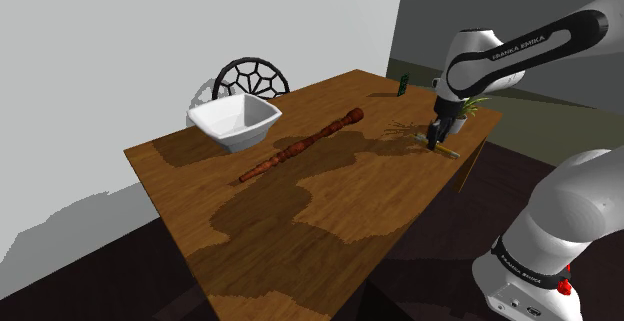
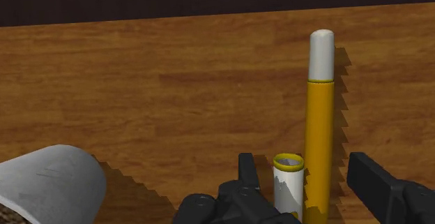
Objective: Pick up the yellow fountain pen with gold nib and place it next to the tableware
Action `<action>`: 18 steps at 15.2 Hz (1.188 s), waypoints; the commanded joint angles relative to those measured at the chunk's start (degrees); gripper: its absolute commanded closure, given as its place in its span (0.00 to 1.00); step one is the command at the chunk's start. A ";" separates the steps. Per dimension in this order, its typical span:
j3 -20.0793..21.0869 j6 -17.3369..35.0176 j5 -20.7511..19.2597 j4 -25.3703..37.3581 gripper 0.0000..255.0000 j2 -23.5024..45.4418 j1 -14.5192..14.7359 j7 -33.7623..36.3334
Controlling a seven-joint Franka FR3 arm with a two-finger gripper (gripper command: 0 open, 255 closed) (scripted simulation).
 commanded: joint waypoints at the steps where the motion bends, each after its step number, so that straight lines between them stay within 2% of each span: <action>1: 0.00 0.00 0.00 0.00 1.00 0.00 0.00 0.00; 9: 0.00 0.01 0.00 0.00 1.00 0.01 0.00 0.00; 18: 1.24 -8.61 0.55 4.30 1.00 -4.33 -0.01 0.10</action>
